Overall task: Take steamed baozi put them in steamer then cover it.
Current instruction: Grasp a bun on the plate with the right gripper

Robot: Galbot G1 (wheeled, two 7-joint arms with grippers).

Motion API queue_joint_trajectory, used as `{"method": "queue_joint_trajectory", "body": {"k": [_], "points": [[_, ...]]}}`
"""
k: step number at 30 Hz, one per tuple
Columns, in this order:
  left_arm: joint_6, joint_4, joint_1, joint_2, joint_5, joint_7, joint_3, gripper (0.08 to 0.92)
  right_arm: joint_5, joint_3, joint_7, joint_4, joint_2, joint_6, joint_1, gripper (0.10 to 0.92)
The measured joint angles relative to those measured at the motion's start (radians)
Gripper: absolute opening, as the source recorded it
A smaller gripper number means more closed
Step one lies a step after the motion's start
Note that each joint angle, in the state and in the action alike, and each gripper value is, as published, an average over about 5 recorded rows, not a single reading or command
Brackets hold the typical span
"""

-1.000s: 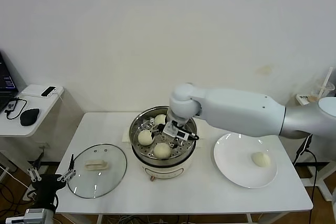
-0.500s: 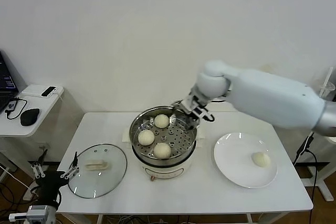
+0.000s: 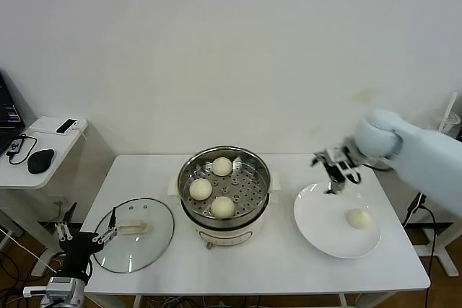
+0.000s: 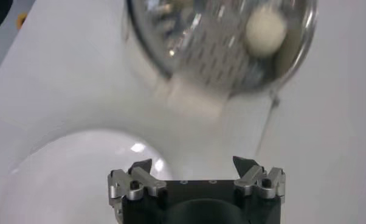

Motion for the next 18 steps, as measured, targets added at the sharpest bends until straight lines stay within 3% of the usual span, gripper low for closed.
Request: {"method": "queue_joint_trajectory", "body": {"k": [9, 18], "points": [[0.006, 0.017, -0.008, 0.009, 0.002, 0.003, 0.019, 0.823, -0.109, 0.28, 0.014, -0.033, -0.079, 0.003, -0.347, 0.823], [0.007, 0.033, -0.005, 0.012, 0.005, 0.004, 0.023, 0.823, -0.19, 0.456, 0.032, -0.11, -0.062, -0.001, -0.535, 0.823]]}}
